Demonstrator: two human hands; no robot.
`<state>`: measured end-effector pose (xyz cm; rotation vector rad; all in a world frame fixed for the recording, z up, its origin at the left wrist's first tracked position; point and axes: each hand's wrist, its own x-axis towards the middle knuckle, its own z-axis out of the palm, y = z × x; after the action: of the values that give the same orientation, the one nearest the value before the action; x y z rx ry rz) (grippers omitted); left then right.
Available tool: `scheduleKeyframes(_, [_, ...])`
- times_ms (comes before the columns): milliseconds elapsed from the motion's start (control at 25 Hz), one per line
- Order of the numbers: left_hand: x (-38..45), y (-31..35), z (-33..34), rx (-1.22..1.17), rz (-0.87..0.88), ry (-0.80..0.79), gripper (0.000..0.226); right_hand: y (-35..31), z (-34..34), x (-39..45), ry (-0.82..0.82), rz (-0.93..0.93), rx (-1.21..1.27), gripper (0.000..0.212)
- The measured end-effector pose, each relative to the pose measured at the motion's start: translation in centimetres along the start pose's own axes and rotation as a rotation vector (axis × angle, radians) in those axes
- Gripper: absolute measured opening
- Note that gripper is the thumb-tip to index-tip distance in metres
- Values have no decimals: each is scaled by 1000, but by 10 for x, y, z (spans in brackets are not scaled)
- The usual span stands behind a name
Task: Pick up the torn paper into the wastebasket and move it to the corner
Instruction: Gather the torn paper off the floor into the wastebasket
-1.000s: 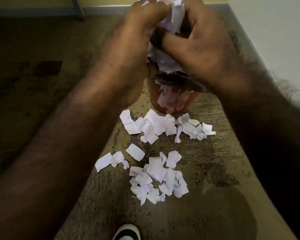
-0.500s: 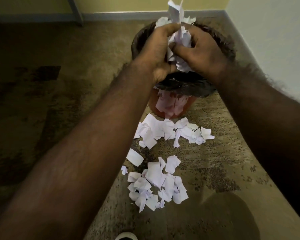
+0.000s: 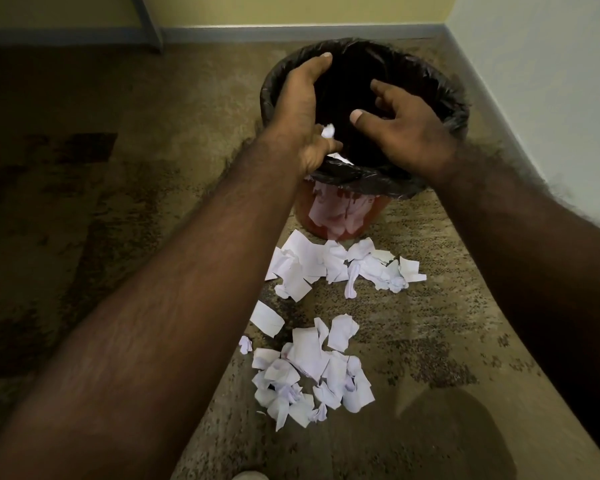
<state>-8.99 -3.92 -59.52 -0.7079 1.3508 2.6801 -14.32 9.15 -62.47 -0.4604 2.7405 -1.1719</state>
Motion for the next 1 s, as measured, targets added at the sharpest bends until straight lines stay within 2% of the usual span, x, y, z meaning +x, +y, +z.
scheduleKeyframes(120, [2, 0, -12, 84, 101, 5, 63, 6, -6, -9, 42, -31, 68, 64])
scheduleKeyframes(200, [4, 3, -20, 83, 196, 8, 60, 13, -12, -20, 123, -82, 145, 55])
scheduleKeyframes(360, [-3, 11, -57, 16, 471, 160, 36, 46, -30, -43, 533, -151, 281, 31])
scheduleKeyframes(440, [-7, 10, -87, 34, 535, 278, 29, 79, -36, -59, 688, -66, 312, 29])
scheduleKeyframes(480, [-7, 5, -106, 70, 529, 338, 27, 98, -36, -70, 711, -1, 313, 29])
scheduleKeyframes(560, [-7, -18, -149, 193, 458, 453, 24, 136, -25, -94, 627, 142, 258, 30])
scheduleKeyframes(720, [-14, -98, -240, 612, 192, 615, 31, 209, 46, -178, 256, 452, 40, 43])
scheduleKeyframes(800, [-25, -134, -278, 808, 38, 549, 38, 221, 95, -236, 137, 639, -46, 63])
scheduleKeyframes(880, [-38, -156, -299, 967, -44, 458, 52, 223, 143, -285, 119, 793, -4, 89])
scheduleKeyframes(1000, [-60, -179, -308, 1209, -194, 273, 67, 195, 182, -321, 57, 854, 98, 105])
